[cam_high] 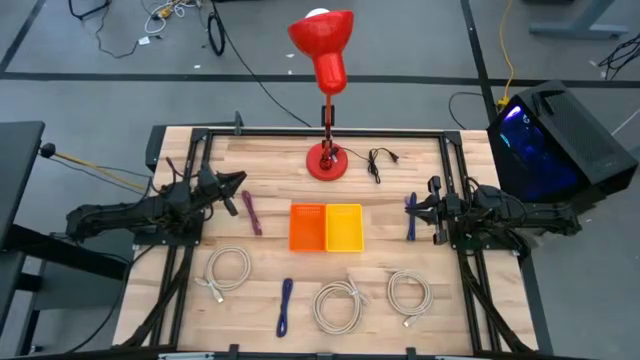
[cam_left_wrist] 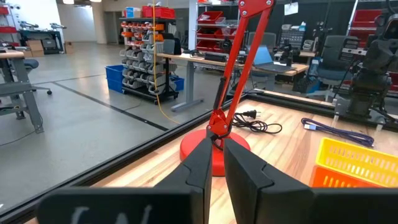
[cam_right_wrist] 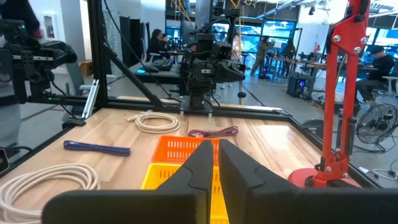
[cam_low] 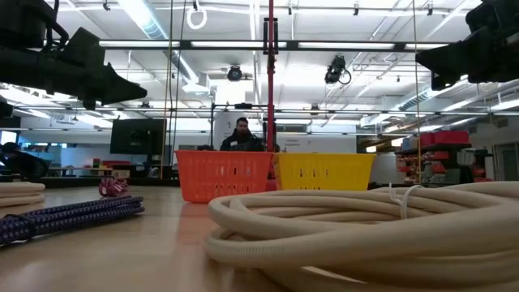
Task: Pick & Place USB Port
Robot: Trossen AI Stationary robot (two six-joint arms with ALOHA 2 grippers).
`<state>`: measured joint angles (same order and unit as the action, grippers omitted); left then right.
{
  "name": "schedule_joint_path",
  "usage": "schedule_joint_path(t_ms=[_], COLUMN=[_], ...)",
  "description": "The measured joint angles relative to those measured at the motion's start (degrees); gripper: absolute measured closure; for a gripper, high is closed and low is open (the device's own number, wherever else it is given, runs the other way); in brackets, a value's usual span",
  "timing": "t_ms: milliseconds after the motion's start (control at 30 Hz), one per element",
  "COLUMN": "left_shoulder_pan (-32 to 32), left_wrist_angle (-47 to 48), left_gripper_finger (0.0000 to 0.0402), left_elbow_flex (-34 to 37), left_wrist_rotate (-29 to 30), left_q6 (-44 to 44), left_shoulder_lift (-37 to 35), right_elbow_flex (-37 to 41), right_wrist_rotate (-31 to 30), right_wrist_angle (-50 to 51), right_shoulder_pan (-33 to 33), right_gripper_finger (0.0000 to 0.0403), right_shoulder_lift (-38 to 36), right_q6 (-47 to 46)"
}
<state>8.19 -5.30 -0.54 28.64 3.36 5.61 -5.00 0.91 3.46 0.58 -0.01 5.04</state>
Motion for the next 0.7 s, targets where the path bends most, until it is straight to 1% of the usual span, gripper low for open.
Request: schedule_joint_path(t_ms=[267,400,467,533,600,700], left_shoulder_pan=[0.00,0.00,0.02,0.03,0.07,0.04], left_wrist_angle=[-0.21,-3.93,-6.21,-8.55,-11.40,-19.00], left_gripper_finger=[0.0353,0.0353,0.0353,0.0353,0.0353,0.0353], left_elbow_flex=[0.00,0.02,0.01,0.01,0.00,0.00], left_wrist_rotate=[0.00,-0.12,-1.28,0.05,0.62,-0.13], left_q6=[-0.01,0.42,1.07,3.29,7.99,14.63], left_shoulder_lift=[0.00,0.00,0.00,0.11,0.04,0.02], right_elbow_flex=[0.00,-0.01,-0.01,0.00,-0.01,-0.01], right_wrist_rotate=[0.00,0.00,0.00,0.00,0.00,0.00], right_wrist_angle=[0.00,0.00,0.00,0.00,0.00,0.00], right_shoulder_pan=[-0.01,-0.01,-0.01,-0.02,-0.02,-0.02], right_gripper_finger=[0.0370,0.0370,0.0370,0.0370,0.0370,0.0370], right_shoulder_lift=[0.00,0.00,0.00,0.00,0.00,0.00], right_q6=[0.00,0.00,0.00,0.00,0.00,0.00])
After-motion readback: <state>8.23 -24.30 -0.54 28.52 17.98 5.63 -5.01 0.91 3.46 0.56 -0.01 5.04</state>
